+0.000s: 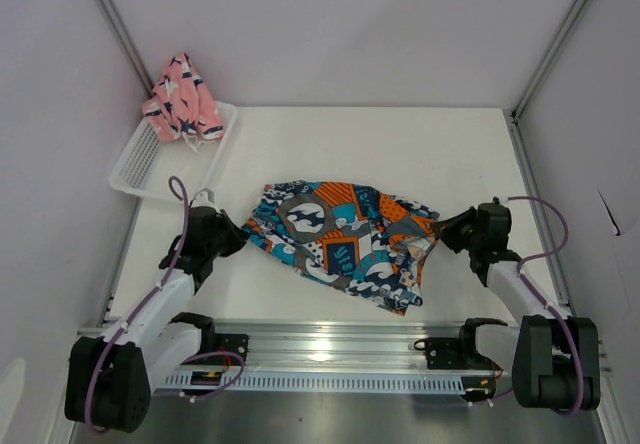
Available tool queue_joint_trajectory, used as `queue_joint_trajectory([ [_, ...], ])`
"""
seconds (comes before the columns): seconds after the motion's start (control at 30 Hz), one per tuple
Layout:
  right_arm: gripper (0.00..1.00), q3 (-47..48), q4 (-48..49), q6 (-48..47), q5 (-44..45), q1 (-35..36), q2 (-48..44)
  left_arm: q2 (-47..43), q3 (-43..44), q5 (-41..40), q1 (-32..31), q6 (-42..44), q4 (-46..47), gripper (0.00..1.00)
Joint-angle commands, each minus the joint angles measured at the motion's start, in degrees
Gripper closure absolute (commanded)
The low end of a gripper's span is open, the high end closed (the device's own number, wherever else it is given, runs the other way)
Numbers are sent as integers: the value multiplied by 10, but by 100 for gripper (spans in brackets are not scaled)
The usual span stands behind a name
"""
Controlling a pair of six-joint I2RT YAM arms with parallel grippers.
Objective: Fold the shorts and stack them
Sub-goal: Flatten the shorts out
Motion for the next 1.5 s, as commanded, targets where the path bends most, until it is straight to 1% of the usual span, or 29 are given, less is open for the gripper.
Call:
queue_joint_trajectory([
  [0.0, 100, -1, 0, -21, 2, -12, 2, -39, -17, 20, 6, -7, 7, 100],
  [0.17, 100, -1, 20, -21, -14, -23, 15, -91, -54, 68, 6, -6, -4, 100],
  [0.3, 100, 17, 27, -19, -22, -28, 33, -151, -79, 75, 6, -7, -21, 100],
  [0.43, 100, 49, 30, -24, -35, -29, 55, -165, -69, 95, 6, -8, -30, 100],
  [0.47, 100, 57, 29, -30, -40, -29, 62, -164, -45, 100, 6, -10, -32, 100],
  [0.53, 100, 75, 35, -39, -64, -29, 78, -154, -25, 114, 6, -13, -41, 100],
  [0.57, 100, 82, 34, -44, -70, -29, 82, -149, 12, 117, 6, -14, -46, 100],
  [0.7, 100, 117, 39, -49, -110, -29, 96, -135, 107, 127, 6, -19, -69, 100],
  [0.77, 100, 143, 35, -46, -121, -29, 110, -126, 133, 126, 6, -20, -74, 100],
  [0.8, 100, 153, 34, -43, -125, -29, 119, -122, 163, 126, 6, -21, -76, 100],
  [0.83, 93, 167, 26, -48, -131, -29, 131, -117, 172, 126, 6, -19, -81, 100],
  [0.87, 63, 199, 15, -56, -148, -29, 160, -109, 179, 123, 6, -19, -82, 100],
  [0.9, 55, 214, 3, -78, -161, -29, 174, -105, 188, 124, 6, -19, -82, 100],
  [0.97, 43, 232, -5, -96, -191, -29, 196, -90, 195, 115, 6, -17, -84, 100],
  [1.0, 42, 238, -10, -104, -193, -28, 204, -84, 196, 110, 7, -14, -84, 100],
  [1.07, 35, 234, -23, -129, -190, -25, 203, -70, 205, 104, 8, -16, -78, 100],
  [1.1, 29, 227, -28, -137, -182, -23, 198, -53, 208, 106, 9, -20, -73, 100],
  [1.2, 28, 203, -28, -169, -195, -11, 180, -8, 232, 100, 9, -20, -52, 100],
  [1.23, 29, 181, -23, -177, -195, -5, 157, 4, 246, 93, 10, -15, -54, 100],
  [1.33, 34, 156, -37, -226, -178, 45, 114, 53, 282, 73, 20, -2, -64, 100],
  [1.37, 35, 156, -54, -255, -169, 74, 106, 62, 288, 74, 27, 0, -63, 100],
  [1.47, 38, 152, -84, -290, -136, 116, 89, 88, 288, 78, 50, 1, -51, 100],
])
